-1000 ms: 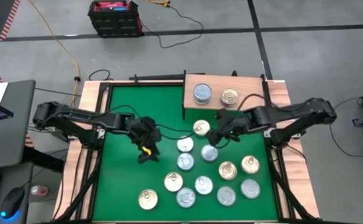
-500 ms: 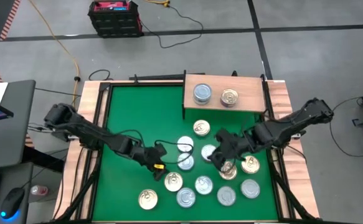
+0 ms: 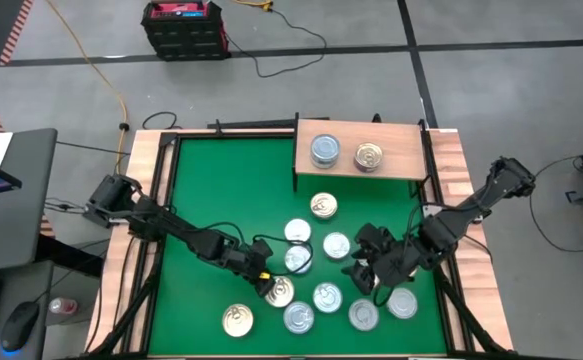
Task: Stack canned seafood by type on shelf
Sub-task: Stack the pink tuna can on top of the pink tuna can
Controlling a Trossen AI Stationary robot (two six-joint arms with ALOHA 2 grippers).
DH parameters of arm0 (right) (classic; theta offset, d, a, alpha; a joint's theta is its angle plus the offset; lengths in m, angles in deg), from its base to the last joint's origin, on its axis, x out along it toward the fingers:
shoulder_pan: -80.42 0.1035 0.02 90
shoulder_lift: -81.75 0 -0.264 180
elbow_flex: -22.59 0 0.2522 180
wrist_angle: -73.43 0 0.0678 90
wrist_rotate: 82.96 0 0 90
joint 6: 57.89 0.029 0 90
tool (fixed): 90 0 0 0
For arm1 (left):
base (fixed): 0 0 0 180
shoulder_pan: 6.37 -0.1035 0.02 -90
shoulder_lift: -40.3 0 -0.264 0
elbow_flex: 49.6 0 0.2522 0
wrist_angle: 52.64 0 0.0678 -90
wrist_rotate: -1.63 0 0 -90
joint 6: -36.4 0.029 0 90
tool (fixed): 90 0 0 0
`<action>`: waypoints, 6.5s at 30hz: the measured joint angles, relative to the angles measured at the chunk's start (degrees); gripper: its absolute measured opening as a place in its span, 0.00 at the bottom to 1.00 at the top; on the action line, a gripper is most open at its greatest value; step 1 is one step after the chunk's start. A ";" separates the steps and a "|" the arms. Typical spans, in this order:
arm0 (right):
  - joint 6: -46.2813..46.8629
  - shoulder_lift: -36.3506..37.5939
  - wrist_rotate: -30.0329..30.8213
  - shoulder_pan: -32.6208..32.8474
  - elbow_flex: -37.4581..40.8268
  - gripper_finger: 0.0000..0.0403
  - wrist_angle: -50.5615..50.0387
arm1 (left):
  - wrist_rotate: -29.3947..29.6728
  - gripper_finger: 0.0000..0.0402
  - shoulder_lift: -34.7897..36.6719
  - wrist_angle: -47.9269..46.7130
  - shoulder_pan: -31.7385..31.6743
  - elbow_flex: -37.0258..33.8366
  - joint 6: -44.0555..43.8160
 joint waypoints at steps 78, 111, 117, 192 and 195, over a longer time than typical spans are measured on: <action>-10.02 -0.02 0.79 -6.25 -0.02 0.70 4.27 | -6.50 0.07 27.51 -28.93 -25.53 1.60 41.21; -6.19 -0.02 2.33 -6.95 -0.02 0.70 4.76 | -18.44 0.55 10.18 -31.58 -31.29 3.39 60.76; -8.91 -0.02 2.44 -6.77 -0.02 0.70 4.81 | -18.44 0.47 11.25 -29.04 -31.52 3.34 60.80; -25.56 31.01 -16.01 -47.94 29.24 0.85 53.93 | -55.55 0.47 -13.12 3.48 -49.54 57.02 13.20; -25.53 31.01 -16.07 -48.94 29.24 0.88 54.05 | -56.21 0.47 -13.12 4.23 -49.61 57.00 12.51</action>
